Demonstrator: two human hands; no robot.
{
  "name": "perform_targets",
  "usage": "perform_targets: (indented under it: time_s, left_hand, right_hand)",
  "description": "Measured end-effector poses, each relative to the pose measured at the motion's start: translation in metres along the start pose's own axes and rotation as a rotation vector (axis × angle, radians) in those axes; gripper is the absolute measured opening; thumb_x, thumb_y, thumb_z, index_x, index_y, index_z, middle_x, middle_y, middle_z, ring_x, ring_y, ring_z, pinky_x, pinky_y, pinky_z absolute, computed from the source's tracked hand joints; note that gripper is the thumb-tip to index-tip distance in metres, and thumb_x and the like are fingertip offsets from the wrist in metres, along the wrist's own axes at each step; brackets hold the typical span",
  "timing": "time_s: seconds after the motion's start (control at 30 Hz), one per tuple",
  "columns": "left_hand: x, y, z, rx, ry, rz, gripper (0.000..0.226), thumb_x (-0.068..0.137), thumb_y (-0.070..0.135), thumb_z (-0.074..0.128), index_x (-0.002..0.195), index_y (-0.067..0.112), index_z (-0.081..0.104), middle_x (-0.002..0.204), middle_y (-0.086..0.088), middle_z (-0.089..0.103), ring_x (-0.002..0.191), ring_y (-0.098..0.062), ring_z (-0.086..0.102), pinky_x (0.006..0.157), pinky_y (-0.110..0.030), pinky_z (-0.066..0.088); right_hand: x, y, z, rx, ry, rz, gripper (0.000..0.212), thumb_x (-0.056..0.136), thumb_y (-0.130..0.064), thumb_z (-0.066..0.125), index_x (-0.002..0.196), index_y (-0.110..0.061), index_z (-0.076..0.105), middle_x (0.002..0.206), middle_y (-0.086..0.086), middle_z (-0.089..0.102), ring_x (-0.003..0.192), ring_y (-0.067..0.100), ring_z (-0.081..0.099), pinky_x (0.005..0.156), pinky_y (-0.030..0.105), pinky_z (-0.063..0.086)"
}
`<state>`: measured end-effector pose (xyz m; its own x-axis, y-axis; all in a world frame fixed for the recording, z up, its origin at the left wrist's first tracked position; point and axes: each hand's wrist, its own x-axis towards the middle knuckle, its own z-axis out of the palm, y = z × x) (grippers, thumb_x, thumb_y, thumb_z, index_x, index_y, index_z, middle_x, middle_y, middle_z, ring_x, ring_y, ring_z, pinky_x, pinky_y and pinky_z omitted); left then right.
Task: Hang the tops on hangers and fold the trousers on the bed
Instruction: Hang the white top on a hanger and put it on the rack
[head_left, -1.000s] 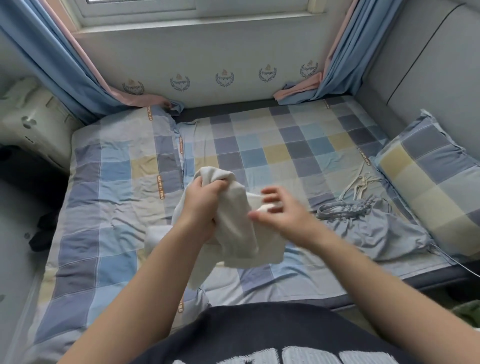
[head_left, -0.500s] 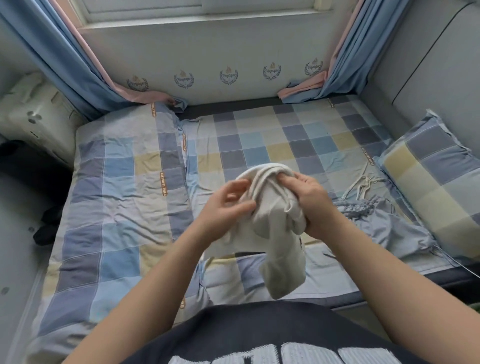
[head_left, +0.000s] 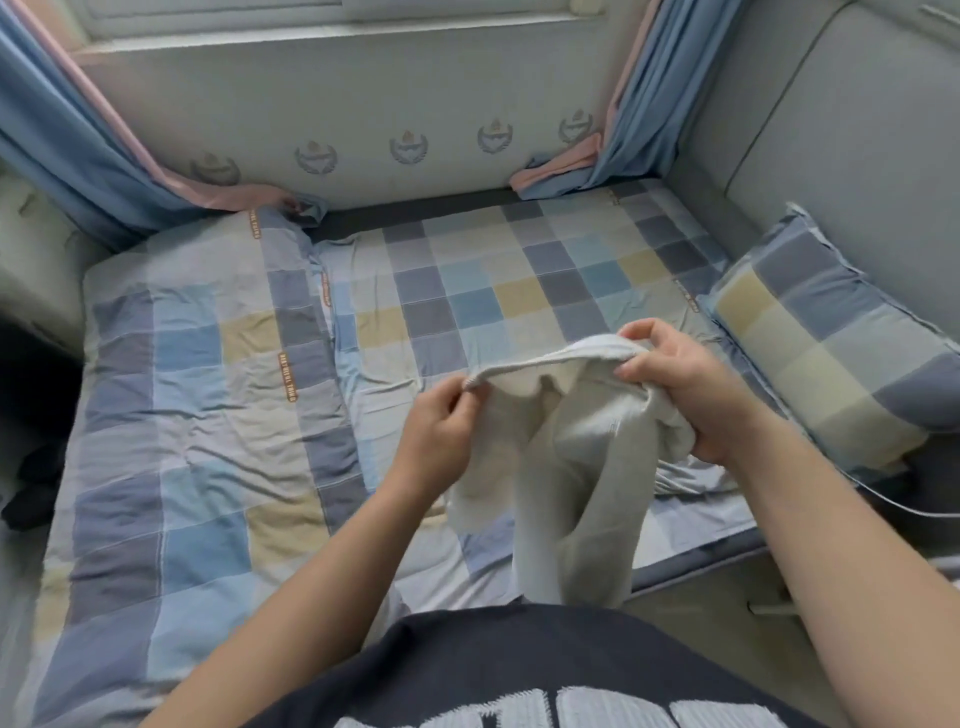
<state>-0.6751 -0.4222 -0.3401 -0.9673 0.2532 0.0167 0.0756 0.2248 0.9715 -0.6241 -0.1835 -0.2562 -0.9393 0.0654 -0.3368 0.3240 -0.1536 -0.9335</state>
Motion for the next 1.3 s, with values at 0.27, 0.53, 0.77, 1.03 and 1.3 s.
perform_targets:
  time_s: [0.27, 0.53, 0.77, 1.03, 1.3]
  left_hand:
    - [0.004, 0.038, -0.019, -0.094, -0.168, -0.108, 0.054, 0.094, 0.044, 0.063, 0.085, -0.01, 0.061, 0.071, -0.008, 0.048, 0.067, -0.019, 0.045, 0.063, -0.033, 0.035]
    - [-0.024, 0.043, -0.031, 0.61, -0.586, 0.325, 0.031, 0.092, 0.031, 0.066, 0.066, 0.018, 0.055, 0.058, 0.006, 0.051, 0.059, -0.017, 0.049, 0.056, -0.032, 0.035]
    - [-0.061, 0.012, -0.021, 0.596, -0.883, 0.568, 0.013, 0.081, 0.009, 0.048, 0.072, 0.011, 0.057, 0.07, 0.001, 0.052, 0.071, -0.026, 0.05, 0.062, -0.034, 0.035]
    - [-0.168, 0.027, 0.032, 0.412, -1.315, 0.553, 0.015, 0.075, 0.024, 0.042, 0.071, 0.012, 0.051, 0.061, 0.0, 0.049, 0.059, -0.01, 0.044, 0.059, -0.032, 0.037]
    - [-0.313, 0.079, 0.137, 0.186, -1.594, 0.731, 0.03, 0.099, 0.022, 0.059, 0.072, 0.013, 0.052, 0.061, 0.011, 0.042, 0.06, -0.01, 0.038, 0.057, -0.027, 0.034]
  right_hand:
    - [-0.056, 0.032, 0.001, -0.635, 0.371, -0.177, 0.024, 0.098, -0.01, 0.054, 0.074, -0.011, 0.059, 0.066, 0.002, 0.052, 0.061, 0.01, 0.046, 0.06, 0.031, 0.036]
    - [-0.153, 0.075, 0.058, -0.401, 0.574, -0.139, 0.009, 0.095, -0.01, 0.064, 0.097, -0.007, 0.055, 0.079, 0.005, 0.053, 0.069, 0.01, 0.048, 0.066, 0.025, 0.041]
    - [-0.253, 0.143, 0.116, -0.556, 0.828, 0.038, 0.042, 0.077, 0.005, 0.058, 0.101, -0.03, 0.058, 0.087, 0.003, 0.063, 0.075, 0.026, 0.057, 0.066, 0.037, 0.046]
    - [-0.395, 0.199, 0.159, -0.791, 1.347, 0.159, 0.034, 0.069, 0.015, 0.055, 0.089, -0.011, 0.067, 0.087, -0.007, 0.05, 0.073, 0.006, 0.046, 0.071, 0.006, 0.035]
    - [-0.564, 0.226, 0.15, -0.844, 1.837, 0.207, 0.02, 0.08, 0.007, 0.061, 0.087, -0.01, 0.068, 0.085, 0.001, 0.06, 0.07, 0.007, 0.047, 0.069, 0.023, 0.037]
